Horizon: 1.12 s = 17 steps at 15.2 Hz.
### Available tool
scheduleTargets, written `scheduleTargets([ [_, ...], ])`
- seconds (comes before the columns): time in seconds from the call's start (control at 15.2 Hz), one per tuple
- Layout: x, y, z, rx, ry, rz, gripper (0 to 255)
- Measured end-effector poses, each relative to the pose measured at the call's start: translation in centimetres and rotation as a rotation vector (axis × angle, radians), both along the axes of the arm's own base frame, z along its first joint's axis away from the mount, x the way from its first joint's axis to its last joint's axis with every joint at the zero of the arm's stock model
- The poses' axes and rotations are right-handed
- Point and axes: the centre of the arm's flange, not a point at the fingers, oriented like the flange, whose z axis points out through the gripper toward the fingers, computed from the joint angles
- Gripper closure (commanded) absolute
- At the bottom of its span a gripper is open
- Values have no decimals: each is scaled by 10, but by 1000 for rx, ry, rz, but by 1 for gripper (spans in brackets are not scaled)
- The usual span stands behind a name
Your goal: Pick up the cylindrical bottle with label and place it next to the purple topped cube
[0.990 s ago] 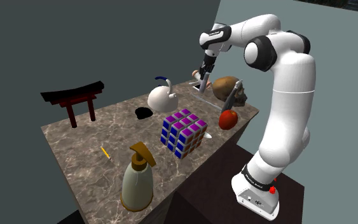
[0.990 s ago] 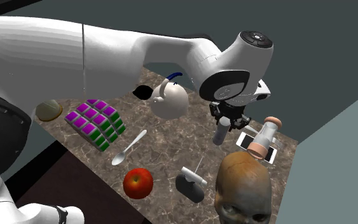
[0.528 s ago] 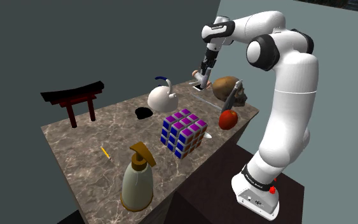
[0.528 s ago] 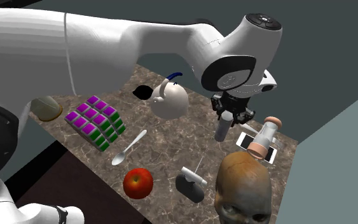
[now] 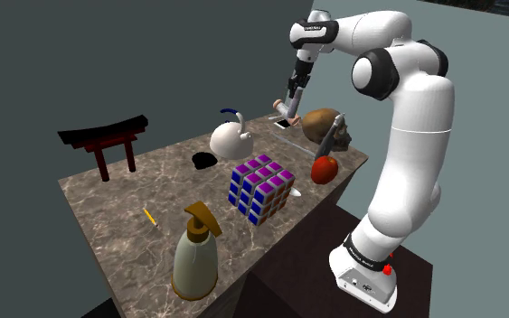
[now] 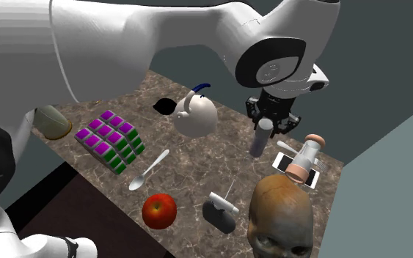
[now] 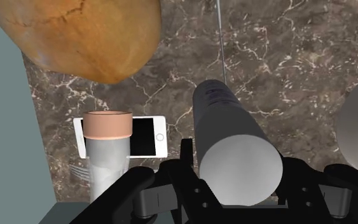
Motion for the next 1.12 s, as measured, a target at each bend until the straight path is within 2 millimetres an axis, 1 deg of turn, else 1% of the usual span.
scheduleTargets([
  [0.86, 0, 0, 70, 0, 0, 0, 255],
  [1.12, 1, -1, 88, 0, 0, 0, 255],
])
